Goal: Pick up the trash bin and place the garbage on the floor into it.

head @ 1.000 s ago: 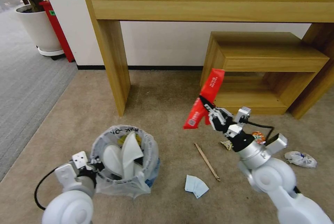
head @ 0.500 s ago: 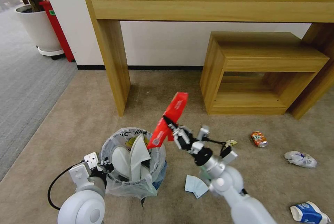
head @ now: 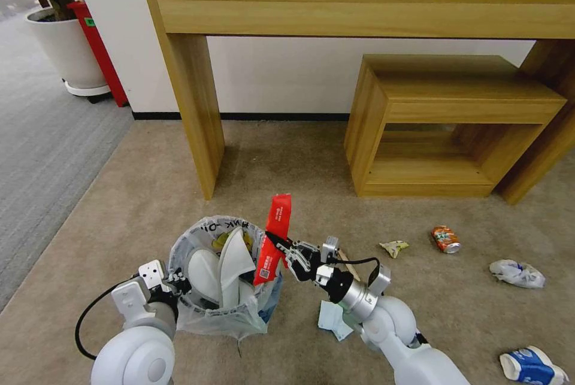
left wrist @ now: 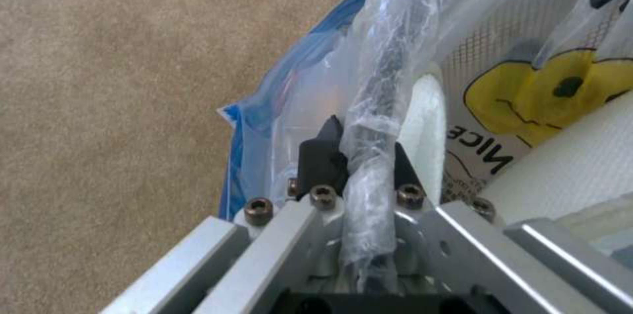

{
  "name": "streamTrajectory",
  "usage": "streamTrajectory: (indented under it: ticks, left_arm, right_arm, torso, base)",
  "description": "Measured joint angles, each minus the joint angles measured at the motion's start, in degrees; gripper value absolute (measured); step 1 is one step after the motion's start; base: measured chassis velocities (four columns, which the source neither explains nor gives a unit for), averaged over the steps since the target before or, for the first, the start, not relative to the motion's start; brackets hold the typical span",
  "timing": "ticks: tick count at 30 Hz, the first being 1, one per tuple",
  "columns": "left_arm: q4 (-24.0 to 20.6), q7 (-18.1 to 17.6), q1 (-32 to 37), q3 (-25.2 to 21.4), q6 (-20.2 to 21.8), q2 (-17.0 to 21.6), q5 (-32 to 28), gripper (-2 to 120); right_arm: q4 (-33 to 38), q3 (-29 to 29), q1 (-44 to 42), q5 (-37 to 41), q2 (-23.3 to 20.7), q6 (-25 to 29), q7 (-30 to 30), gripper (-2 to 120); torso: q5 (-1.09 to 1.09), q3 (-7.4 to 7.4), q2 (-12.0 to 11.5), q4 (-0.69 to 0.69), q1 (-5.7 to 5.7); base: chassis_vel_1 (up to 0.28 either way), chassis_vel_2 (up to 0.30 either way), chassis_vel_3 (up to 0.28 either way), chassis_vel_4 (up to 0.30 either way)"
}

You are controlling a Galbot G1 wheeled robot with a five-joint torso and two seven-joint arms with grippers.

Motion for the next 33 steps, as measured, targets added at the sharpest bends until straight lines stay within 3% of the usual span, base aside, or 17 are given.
streamTrajectory:
  ticks: [15, 29, 33]
  left_arm:
    - [-0.6, 0.0, 0.6, 0.8, 0.0, 0.0, -0.7, 1]
    - [-3.4, -1.6, 1.0, 1.6, 1.1, 0.0, -4.2, 1]
    - [-3.4, -1.6, 1.0, 1.6, 1.2, 0.2, -4.4, 1]
  right_arm:
    - [-1.8, -3.9, 2.5, 5.1, 4.0, 4.1, -2.3, 0]
    - [-7.3, -5.7, 5.5, -3.1, 5.0, 5.8, -2.7, 0]
    - [-7.0, -5.6, 5.4, -3.1, 4.8, 5.8, -1.8, 18]
  torso:
    - [-0.01, 0.00, 0.0, 0.00, 0.00]
    - [0.00, 0.00, 0.0, 0.01, 0.00]
    - [0.00, 0.00, 0.0, 0.00, 0.00]
  base:
    - [0.000, 0.000, 0.000, 0.000]
    - [0.000, 0.000, 0.000, 0.000]
    - [0.000, 0.000, 0.000, 0.000]
